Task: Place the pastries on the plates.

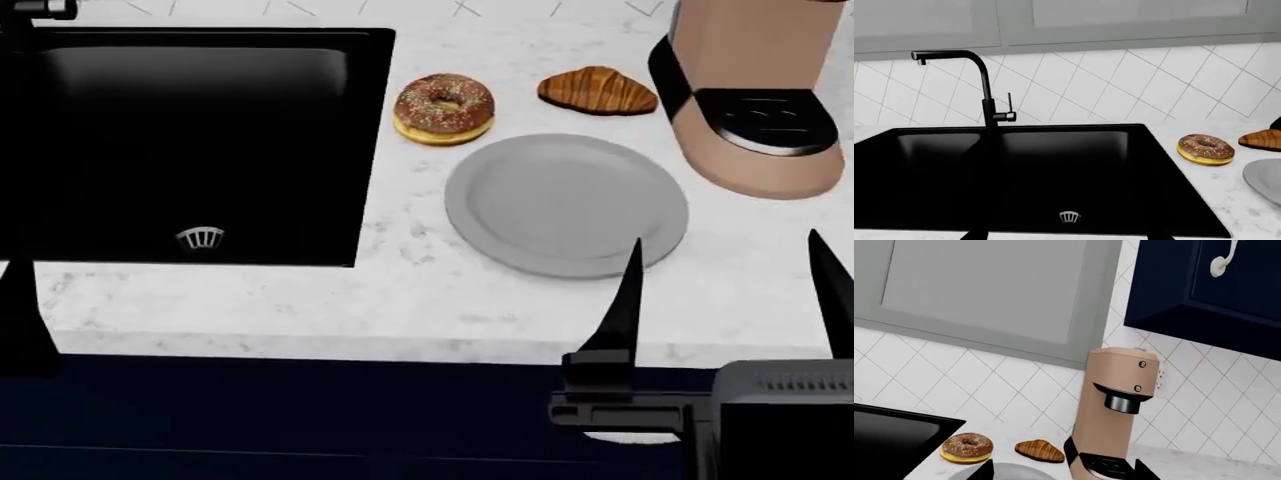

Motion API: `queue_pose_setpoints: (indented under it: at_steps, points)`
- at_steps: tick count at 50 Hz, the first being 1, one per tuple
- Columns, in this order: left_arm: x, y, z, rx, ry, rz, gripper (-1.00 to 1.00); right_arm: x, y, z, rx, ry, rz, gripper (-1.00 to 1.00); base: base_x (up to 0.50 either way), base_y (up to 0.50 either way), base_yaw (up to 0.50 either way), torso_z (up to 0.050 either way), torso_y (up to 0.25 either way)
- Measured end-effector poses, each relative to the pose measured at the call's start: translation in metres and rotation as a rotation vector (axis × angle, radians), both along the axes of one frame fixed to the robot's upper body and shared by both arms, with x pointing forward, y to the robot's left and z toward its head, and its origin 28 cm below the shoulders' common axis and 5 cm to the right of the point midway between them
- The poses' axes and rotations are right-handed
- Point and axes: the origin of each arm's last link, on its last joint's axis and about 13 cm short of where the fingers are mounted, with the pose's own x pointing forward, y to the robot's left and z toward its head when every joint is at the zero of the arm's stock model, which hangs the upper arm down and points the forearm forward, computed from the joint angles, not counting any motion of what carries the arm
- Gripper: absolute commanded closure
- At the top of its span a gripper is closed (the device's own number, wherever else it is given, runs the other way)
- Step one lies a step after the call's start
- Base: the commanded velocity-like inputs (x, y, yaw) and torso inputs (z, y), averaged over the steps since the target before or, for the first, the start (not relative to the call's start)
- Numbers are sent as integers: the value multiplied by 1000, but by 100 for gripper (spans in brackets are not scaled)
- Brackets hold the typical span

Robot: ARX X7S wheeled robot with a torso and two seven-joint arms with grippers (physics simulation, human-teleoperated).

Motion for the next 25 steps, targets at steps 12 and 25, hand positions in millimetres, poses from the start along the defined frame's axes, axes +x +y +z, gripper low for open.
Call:
queue_pose_setpoints:
  at_steps: [12,25]
  points:
    - [-1,0,-1,-3,3,0,-100,0,-1,1,-2,-2,-1,-100,0,-500,0,0,0]
    - [-4,-1,-2,-6,7,1,-100,-2,-2,1,-2,-1,-2,-100,0,-500,0,0,0]
